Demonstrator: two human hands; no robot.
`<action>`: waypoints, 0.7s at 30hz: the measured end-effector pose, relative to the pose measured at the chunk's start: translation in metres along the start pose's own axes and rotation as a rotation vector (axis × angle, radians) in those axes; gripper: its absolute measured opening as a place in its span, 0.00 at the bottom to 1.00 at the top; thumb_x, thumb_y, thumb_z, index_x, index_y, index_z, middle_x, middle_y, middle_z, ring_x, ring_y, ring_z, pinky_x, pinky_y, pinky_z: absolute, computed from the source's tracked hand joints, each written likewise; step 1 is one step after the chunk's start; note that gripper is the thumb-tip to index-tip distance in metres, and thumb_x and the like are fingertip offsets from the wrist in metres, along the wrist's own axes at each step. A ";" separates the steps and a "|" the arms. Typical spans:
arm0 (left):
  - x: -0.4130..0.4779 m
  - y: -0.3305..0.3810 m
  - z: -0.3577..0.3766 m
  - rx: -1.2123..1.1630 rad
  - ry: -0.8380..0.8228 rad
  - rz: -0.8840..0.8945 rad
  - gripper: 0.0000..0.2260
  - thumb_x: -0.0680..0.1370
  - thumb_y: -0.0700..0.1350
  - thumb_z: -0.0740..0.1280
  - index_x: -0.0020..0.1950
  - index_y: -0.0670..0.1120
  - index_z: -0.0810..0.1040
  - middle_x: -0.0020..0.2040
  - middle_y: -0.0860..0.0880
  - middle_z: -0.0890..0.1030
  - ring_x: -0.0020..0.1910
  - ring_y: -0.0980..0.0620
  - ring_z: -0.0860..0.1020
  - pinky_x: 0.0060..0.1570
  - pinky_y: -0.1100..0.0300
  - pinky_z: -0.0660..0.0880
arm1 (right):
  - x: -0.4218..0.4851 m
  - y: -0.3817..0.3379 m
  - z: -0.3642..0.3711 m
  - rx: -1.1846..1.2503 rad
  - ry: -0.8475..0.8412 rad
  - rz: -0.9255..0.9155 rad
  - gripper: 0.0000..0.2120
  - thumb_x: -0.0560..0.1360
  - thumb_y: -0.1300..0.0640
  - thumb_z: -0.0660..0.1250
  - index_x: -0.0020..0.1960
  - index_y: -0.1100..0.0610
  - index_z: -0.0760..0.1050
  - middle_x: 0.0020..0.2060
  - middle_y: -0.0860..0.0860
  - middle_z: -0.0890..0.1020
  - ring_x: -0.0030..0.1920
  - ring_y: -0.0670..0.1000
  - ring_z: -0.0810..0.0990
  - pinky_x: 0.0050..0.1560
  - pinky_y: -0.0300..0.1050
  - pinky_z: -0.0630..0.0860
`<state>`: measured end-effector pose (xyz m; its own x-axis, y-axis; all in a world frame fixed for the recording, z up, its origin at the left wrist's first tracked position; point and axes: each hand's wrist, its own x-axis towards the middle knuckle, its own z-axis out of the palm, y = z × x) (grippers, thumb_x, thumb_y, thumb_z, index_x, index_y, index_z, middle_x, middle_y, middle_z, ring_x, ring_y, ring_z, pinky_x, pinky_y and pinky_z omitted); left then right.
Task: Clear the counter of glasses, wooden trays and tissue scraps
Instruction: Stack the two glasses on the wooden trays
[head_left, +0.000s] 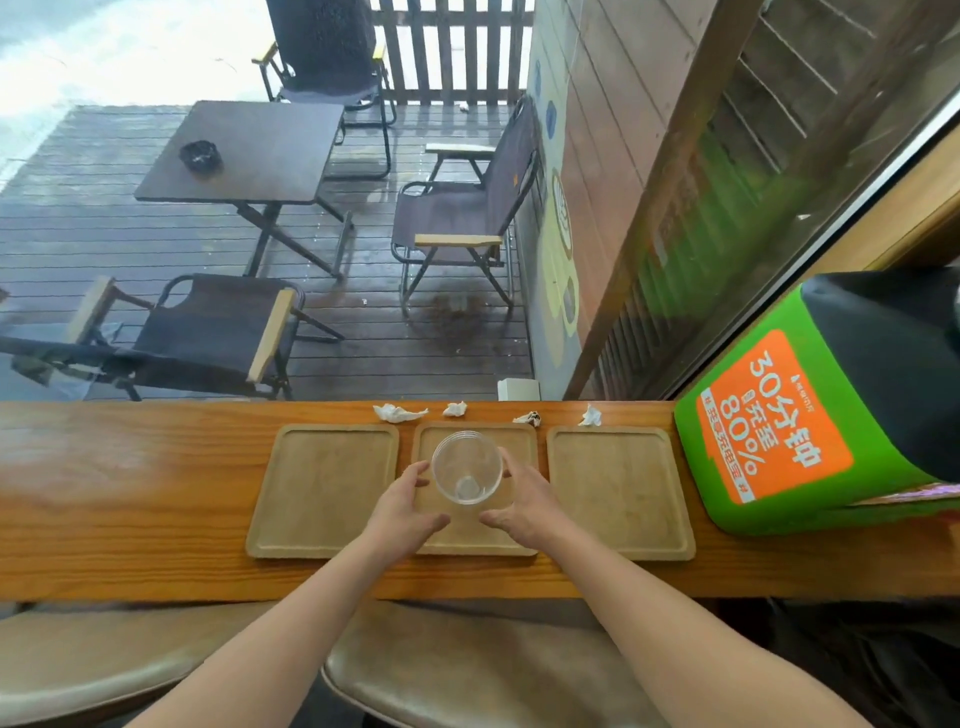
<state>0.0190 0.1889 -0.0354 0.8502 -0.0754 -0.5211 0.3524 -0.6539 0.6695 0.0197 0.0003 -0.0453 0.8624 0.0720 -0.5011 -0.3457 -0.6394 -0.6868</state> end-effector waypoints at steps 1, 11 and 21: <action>0.005 0.000 0.002 0.001 -0.008 0.009 0.35 0.73 0.41 0.75 0.76 0.52 0.64 0.67 0.51 0.74 0.60 0.45 0.78 0.58 0.45 0.79 | 0.003 0.001 0.003 -0.004 0.000 -0.007 0.42 0.67 0.54 0.79 0.75 0.44 0.61 0.69 0.49 0.71 0.69 0.53 0.70 0.64 0.48 0.68; 0.027 0.002 0.003 -0.037 -0.052 0.140 0.30 0.70 0.46 0.78 0.67 0.61 0.68 0.57 0.60 0.75 0.56 0.51 0.79 0.53 0.49 0.80 | 0.010 -0.008 0.014 0.090 0.056 -0.035 0.38 0.66 0.44 0.78 0.72 0.45 0.67 0.66 0.46 0.76 0.64 0.49 0.74 0.64 0.52 0.73; 0.001 0.045 -0.043 0.035 -0.243 0.373 0.29 0.70 0.46 0.78 0.68 0.56 0.72 0.58 0.57 0.78 0.53 0.48 0.80 0.53 0.47 0.79 | -0.065 -0.050 -0.022 0.222 0.216 0.047 0.29 0.62 0.46 0.79 0.58 0.37 0.70 0.49 0.34 0.77 0.52 0.41 0.76 0.46 0.34 0.71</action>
<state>0.0522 0.1919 0.0166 0.7983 -0.4833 -0.3593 0.0217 -0.5732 0.8191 -0.0106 0.0106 0.0333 0.8940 -0.1331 -0.4278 -0.4388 -0.4534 -0.7759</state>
